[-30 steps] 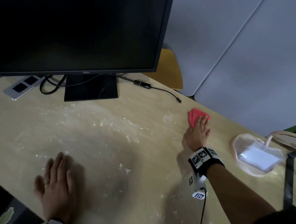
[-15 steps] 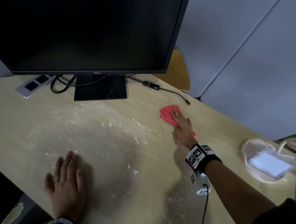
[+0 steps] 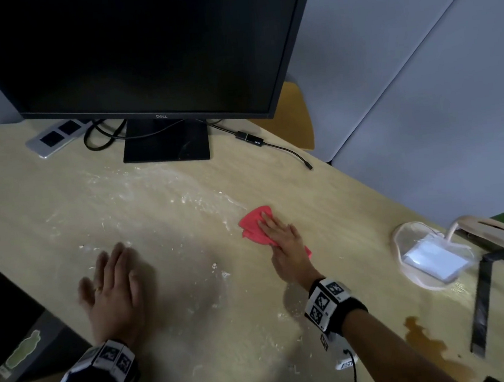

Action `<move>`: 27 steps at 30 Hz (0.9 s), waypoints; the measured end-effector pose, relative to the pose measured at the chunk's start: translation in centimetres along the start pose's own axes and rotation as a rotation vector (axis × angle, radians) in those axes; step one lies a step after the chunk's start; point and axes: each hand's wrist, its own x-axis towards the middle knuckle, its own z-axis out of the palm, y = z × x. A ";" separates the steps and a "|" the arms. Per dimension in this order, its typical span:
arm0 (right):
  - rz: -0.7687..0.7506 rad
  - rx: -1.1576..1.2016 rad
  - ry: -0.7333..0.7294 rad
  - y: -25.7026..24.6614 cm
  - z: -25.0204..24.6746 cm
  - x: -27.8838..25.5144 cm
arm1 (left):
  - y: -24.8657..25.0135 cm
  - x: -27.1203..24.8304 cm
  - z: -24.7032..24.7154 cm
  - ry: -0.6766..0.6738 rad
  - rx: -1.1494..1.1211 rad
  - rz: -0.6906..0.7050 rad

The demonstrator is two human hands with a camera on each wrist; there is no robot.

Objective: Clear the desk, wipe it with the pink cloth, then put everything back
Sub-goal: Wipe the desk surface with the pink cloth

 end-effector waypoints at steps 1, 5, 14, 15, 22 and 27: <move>-0.016 0.002 -0.001 -0.3 0.3 -0.7 | -0.1 0.0 0.1 0.000 0.000 -0.001; -0.057 0.053 -0.024 -1.1 1.4 -4.0 | 0.0 -0.1 0.0 0.007 -0.003 -0.001; 0.242 0.774 -0.108 -3.8 -2.7 -7.2 | -0.3 -0.1 0.1 -0.015 0.011 -0.001; 0.280 0.792 -0.066 -3.6 -3.4 -7.1 | -0.3 -0.1 0.1 -0.017 0.012 -0.004; 0.263 0.604 0.128 0.4 -5.7 -2.4 | -0.2 0.0 0.4 0.006 0.010 -0.005; 0.261 0.282 0.135 0.2 -1.9 -0.1 | 0.2 -0.2 0.2 0.050 -0.023 -0.010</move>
